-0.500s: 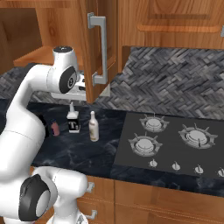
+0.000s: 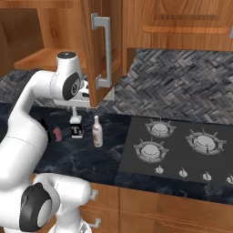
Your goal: Sort all alcoholic drinks to one cabinet, and non-alcoholic drinks to the other.
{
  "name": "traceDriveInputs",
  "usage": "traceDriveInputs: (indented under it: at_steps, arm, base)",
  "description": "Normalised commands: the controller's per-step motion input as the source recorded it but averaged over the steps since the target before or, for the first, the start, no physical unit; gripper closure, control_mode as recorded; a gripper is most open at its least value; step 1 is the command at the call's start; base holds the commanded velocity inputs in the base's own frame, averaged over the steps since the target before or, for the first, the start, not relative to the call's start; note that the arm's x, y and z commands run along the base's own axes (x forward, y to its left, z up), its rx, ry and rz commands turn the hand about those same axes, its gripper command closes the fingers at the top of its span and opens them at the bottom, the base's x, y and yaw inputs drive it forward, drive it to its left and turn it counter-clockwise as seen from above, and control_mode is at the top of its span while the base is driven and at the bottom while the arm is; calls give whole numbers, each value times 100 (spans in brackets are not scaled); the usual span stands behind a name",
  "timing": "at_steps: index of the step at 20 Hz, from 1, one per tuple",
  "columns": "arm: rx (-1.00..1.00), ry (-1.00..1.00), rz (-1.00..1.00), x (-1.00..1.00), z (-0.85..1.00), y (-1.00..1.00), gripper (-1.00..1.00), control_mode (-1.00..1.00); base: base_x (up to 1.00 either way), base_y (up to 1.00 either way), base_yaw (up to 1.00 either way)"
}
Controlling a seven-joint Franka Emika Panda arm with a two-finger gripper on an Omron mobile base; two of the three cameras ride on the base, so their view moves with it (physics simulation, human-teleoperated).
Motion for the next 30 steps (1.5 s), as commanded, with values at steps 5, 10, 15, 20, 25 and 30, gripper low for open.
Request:
traceDriveInputs:
  at_steps: [5, 10, 15, 20, 25, 30]
  arm:
    - [0, 0, 0, -5, -23, 0, -100, -100]
    - [0, -1, 0, -12, -18, 0, -100, -100]
    - [0, -7, 0, -22, -14, 0, -100, -100]
    - [0, -12, 0, -28, -12, 0, -100, -100]
    - [0, -16, 0, -10, -25, 0, -100, -100]
    - [0, -17, 0, 0, -22, -7, -100, -100]
  base:
    - [0, 0, 0]
    - [0, 0, 0]
    - [0, 0, 0]
    - [0, 0, 0]
    - [0, 0, 0]
    - [0, 0, 0]
